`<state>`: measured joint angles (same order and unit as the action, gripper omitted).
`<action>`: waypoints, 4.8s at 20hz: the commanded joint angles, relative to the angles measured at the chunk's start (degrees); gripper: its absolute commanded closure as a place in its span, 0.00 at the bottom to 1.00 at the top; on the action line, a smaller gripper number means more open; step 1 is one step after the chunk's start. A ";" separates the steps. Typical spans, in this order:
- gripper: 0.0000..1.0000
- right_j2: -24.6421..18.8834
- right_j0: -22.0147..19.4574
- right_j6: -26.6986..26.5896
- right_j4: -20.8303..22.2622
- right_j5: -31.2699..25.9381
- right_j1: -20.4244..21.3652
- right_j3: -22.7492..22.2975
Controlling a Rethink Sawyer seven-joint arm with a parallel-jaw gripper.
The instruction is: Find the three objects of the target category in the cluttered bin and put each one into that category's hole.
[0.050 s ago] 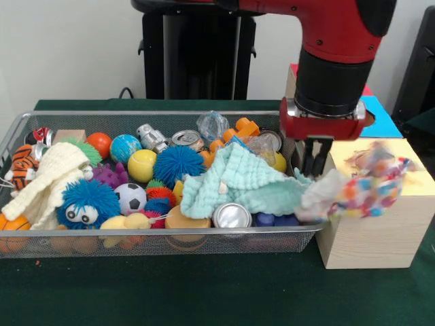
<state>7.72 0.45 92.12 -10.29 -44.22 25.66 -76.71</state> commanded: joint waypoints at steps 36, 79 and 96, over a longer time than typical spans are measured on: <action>1.00 -7.81 -0.38 5.10 1.10 -7.94 13.66 -4.58; 1.00 -7.76 -0.02 5.91 3.53 1.08 3.70 7.19; 1.00 -7.75 1.24 13.39 -1.25 3.24 1.42 2.26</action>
<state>2.93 1.61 92.12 -9.80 -43.35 29.87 -67.52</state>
